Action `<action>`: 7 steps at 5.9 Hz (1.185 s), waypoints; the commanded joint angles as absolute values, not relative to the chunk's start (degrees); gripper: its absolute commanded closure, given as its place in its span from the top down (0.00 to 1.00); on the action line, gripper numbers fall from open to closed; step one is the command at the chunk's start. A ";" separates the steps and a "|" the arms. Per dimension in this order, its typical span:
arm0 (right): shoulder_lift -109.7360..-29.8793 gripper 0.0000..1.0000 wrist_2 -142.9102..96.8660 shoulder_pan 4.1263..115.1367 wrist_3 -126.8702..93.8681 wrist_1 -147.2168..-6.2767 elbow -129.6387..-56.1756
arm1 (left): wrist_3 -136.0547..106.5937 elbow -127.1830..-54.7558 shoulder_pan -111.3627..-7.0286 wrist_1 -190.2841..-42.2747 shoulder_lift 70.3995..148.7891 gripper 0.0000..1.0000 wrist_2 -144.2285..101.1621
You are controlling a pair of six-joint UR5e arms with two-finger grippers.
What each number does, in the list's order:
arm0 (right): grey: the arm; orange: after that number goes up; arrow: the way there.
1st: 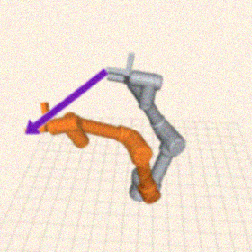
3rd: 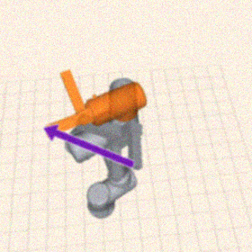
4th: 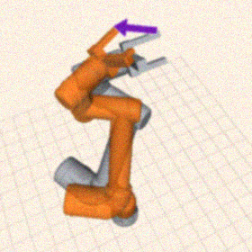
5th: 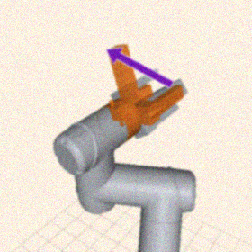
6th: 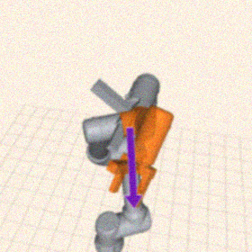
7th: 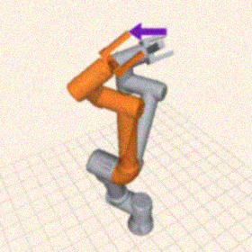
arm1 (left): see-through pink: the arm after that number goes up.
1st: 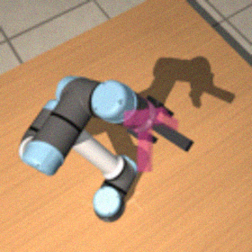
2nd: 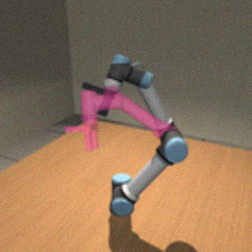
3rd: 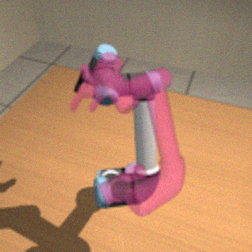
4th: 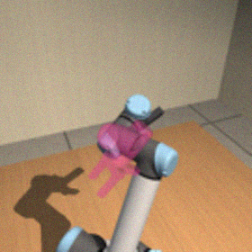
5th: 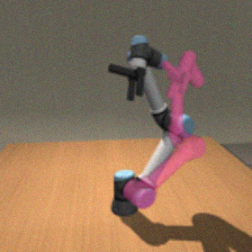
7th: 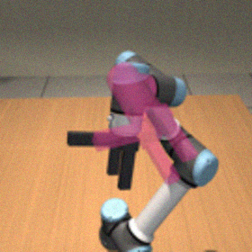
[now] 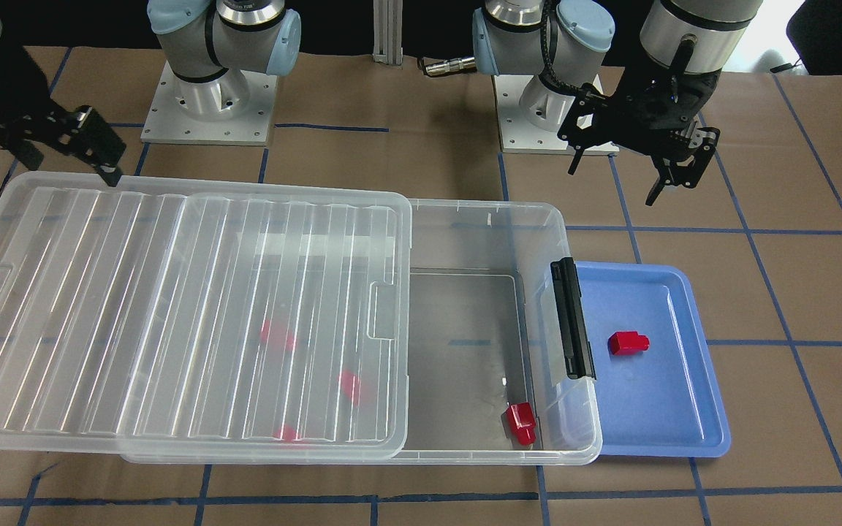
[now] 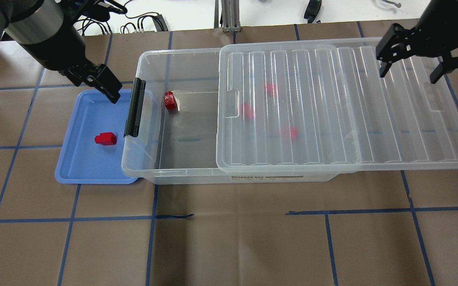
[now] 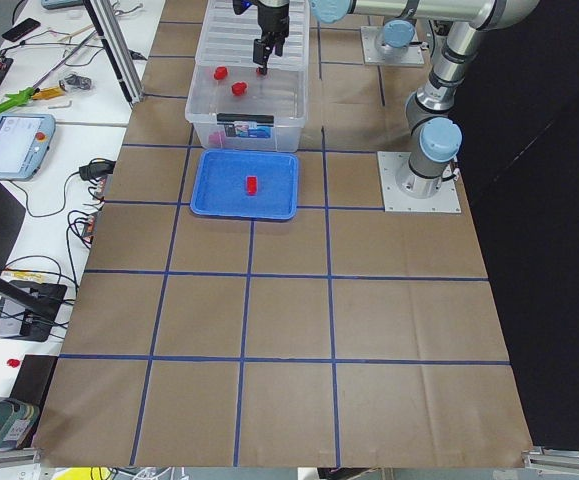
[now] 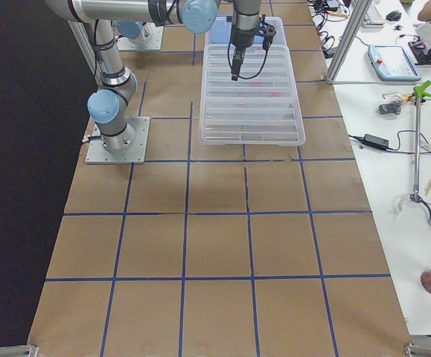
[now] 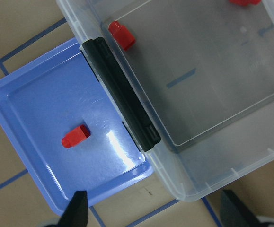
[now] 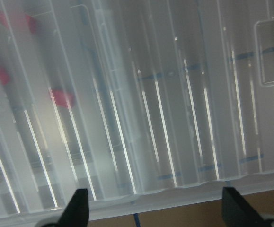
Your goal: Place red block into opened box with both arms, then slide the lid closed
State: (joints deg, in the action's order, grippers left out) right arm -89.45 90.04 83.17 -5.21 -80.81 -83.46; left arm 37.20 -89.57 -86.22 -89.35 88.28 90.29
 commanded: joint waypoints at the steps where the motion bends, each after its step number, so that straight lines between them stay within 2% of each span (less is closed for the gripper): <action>1: -90.52 1.00 89.30 92.16 -12.28 -79.80 -82.88 | 55.98 -92.18 -81.67 -89.12 88.85 0.96 90.35; 2: -90.09 1.00 89.30 92.98 -12.30 -79.89 -83.49 | 68.60 -94.81 -78.69 -85.29 89.38 0.96 90.26; 4: -89.65 1.00 89.38 92.72 -11.95 -80.42 -83.58 | 97.07 -106.28 -75.68 -67.08 90.44 0.96 90.26; 5: -89.39 1.00 89.38 92.72 -11.87 -80.68 -83.58 | 102.86 -110.52 -74.37 -60.53 92.61 0.96 90.18; 7: -89.03 1.00 89.38 92.46 -10.99 -80.95 -83.58 | 108.27 -110.04 -72.69 -58.89 100.95 0.96 90.09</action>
